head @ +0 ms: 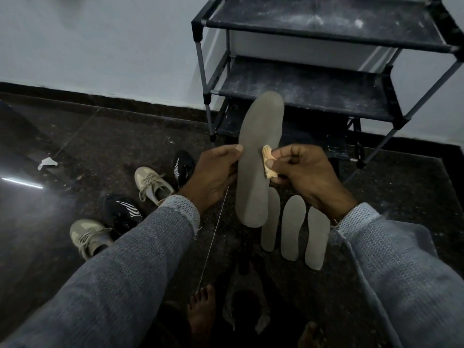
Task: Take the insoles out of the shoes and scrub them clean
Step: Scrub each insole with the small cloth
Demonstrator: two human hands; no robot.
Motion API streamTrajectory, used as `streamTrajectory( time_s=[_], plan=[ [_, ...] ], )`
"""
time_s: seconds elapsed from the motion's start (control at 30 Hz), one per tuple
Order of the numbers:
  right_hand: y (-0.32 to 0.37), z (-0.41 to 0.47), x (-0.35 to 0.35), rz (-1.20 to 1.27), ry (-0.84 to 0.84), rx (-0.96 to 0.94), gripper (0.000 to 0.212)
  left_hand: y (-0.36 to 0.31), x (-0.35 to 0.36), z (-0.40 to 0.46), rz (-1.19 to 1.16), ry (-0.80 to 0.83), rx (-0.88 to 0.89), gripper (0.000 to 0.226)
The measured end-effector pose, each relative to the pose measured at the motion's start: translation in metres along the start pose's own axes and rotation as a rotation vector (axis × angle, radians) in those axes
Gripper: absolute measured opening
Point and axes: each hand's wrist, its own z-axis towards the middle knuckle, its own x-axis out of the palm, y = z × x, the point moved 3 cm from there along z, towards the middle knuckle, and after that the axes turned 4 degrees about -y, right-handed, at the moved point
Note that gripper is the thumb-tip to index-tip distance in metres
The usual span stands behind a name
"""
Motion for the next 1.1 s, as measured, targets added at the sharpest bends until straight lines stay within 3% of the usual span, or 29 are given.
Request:
streamTrajectory(
  time_s=[0.13, 0.4, 0.57, 0.93, 1.1],
  plan=[
    [-0.011, 0.009, -0.003, -0.006, -0.048, 0.003, 0.005, 0.008, -0.003, 0.000, 0.204, 0.015, -0.019, 0.008],
    [-0.038, 0.018, 0.008, -0.075, -0.037, 0.025, 0.008, 0.023, -0.011, 0.015, 0.302, -0.054, -0.010, 0.016],
    [-0.061, 0.033, 0.019, -0.043, -0.054, 0.097, 0.014, 0.041, -0.016, 0.028, 0.247, -0.087, -0.058, 0.019],
    [-0.172, 0.063, 0.035, -0.123, -0.030, 0.207, 0.024, 0.143, -0.042, 0.073, 0.181, -0.153, -0.282, 0.012],
    [-0.242, 0.074, 0.045, -0.176, -0.072, 0.288, 0.023, 0.189, -0.059, 0.099, 0.268, -0.212, -0.247, 0.012]
  ],
)
